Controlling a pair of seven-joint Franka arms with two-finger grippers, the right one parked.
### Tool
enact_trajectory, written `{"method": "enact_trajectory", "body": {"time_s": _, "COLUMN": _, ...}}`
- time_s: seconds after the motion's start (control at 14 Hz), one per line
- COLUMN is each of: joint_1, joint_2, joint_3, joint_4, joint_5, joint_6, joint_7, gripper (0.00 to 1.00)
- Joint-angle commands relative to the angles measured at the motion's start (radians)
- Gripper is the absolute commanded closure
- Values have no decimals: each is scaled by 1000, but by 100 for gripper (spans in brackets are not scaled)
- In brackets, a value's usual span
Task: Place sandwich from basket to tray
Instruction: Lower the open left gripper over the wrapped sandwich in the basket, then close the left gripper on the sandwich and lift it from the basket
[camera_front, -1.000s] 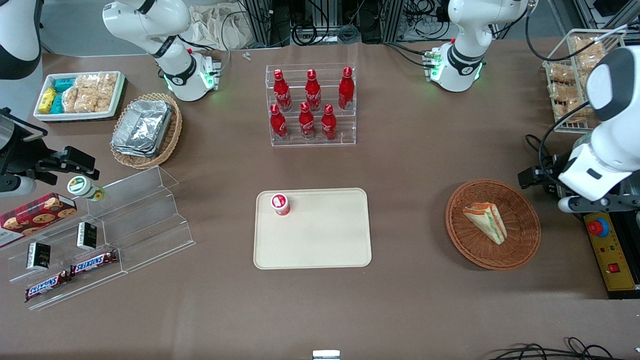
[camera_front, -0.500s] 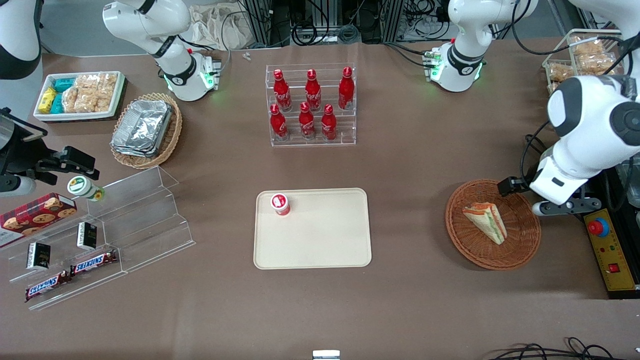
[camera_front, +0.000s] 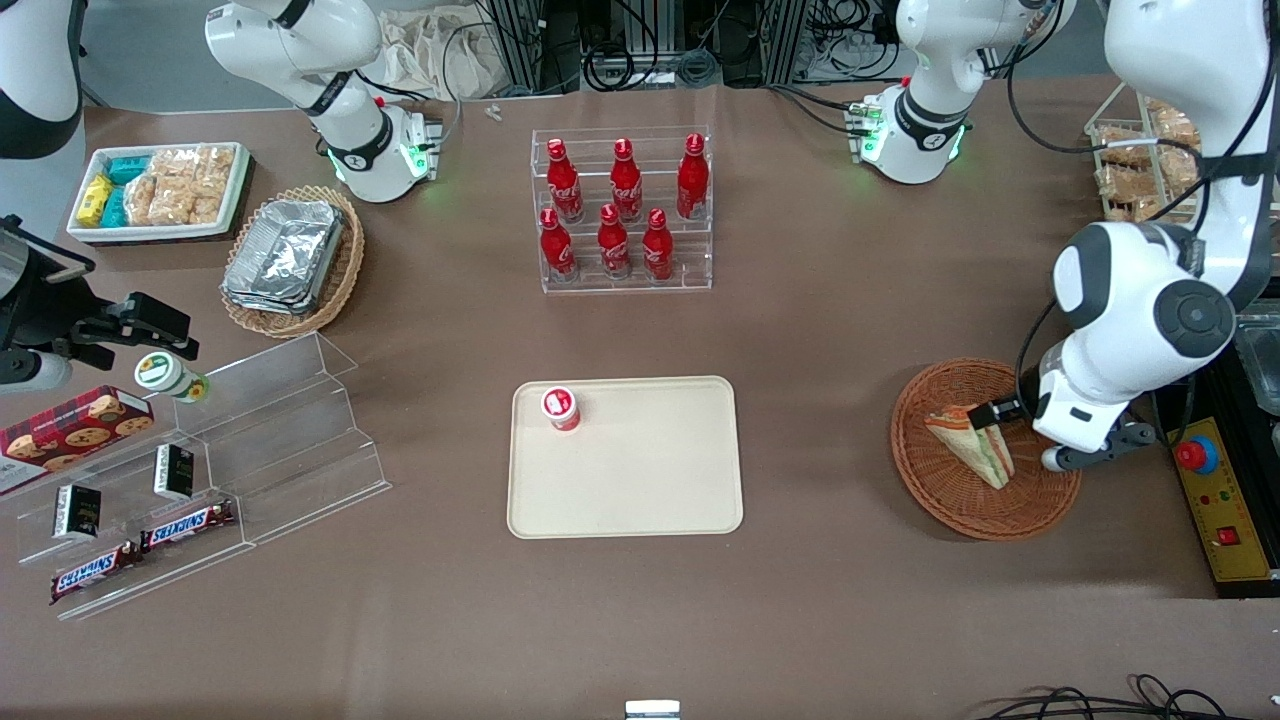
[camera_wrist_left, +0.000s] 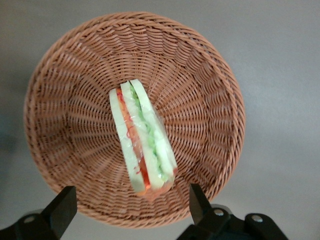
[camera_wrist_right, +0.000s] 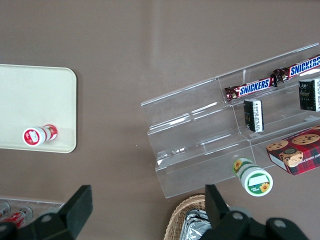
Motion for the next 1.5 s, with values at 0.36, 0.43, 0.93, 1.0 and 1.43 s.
{"method": "enact_trajectory", "body": {"time_s": 0.36, "joint_1": 6, "joint_2": 90, "joint_3": -2, "joint_4": -9, "joint_5": 2, "joint_6": 128, "joint_7": -97, "gripper": 0}}
{"method": "enact_trajectory", "body": {"time_s": 0.43, "joint_1": 6, "joint_2": 92, "joint_3": -1, "joint_4": -10, "joint_5": 4, "joint_6": 128, "joint_7": -97, "gripper": 0}}
{"method": "enact_trajectory", "body": {"time_s": 0.93, "joint_1": 12, "joint_2": 145, "joint_3": 14, "joint_4": -9, "joint_5": 13, "joint_6": 169, "joint_7": -110, "gripper": 1}}
{"method": "enact_trajectory", "body": {"time_s": 1.0, "joint_1": 12, "joint_2": 145, "joint_3": 18, "joint_4": -9, "joint_5": 13, "joint_6": 169, "joint_7": -111, "gripper": 3}}
{"method": "enact_trajectory", "body": {"time_s": 1.43, "joint_1": 6, "joint_2": 131, "joint_3": 18, "joint_4": 5, "joint_5": 14, "joint_6": 129, "joint_7": -174, "gripper": 84}}
